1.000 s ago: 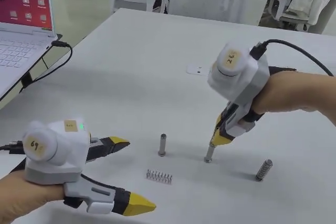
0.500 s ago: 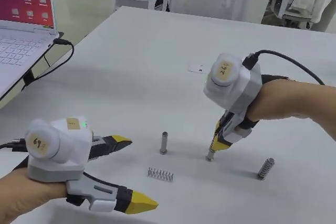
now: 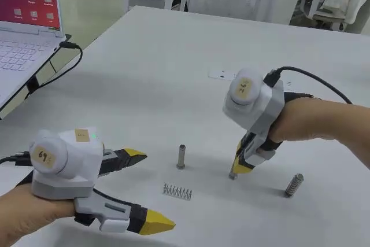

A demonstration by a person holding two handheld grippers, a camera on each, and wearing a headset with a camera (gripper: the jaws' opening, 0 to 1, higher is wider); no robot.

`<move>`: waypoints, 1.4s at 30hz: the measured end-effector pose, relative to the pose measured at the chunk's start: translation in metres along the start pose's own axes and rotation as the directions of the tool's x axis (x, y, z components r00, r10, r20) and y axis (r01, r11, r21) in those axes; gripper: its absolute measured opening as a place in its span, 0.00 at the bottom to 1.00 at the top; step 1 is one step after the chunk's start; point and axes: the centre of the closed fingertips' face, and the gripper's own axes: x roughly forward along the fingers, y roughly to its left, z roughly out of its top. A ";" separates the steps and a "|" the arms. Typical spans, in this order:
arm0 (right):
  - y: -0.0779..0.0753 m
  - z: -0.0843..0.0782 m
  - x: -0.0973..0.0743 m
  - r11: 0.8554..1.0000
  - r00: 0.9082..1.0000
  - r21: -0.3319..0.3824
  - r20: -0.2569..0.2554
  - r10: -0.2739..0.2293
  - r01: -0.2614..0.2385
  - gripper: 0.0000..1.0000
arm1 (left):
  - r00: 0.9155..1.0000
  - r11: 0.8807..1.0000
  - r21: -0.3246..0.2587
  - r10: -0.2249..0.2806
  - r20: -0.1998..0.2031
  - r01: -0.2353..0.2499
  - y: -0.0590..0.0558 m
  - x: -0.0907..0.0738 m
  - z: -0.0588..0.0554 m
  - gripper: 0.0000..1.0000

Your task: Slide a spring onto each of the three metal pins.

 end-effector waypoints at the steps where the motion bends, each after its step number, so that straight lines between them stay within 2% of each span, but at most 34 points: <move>1: 0.001 0.000 0.001 1.000 1.000 0.000 -0.004 0.003 -0.003 0.09 | 1.000 1.000 -0.001 0.000 0.001 0.000 0.000 0.000 0.000 0.86; 12: 0.008 -0.001 0.006 1.000 1.000 -0.008 -0.013 0.012 -0.012 0.09 | 1.000 1.000 -0.003 -0.001 0.001 0.001 -0.001 0.000 0.001 0.85; 23: 0.008 -0.002 0.007 1.000 1.000 -0.011 -0.018 0.006 -0.007 0.09 | 1.000 1.000 -0.002 -0.006 0.001 0.006 -0.001 0.001 0.001 0.85; 42: 0.010 -0.004 0.008 1.000 1.000 -0.004 -0.012 0.004 -0.004 0.20 | 1.000 1.000 -0.002 -0.010 0.000 0.010 -0.003 0.001 0.000 0.85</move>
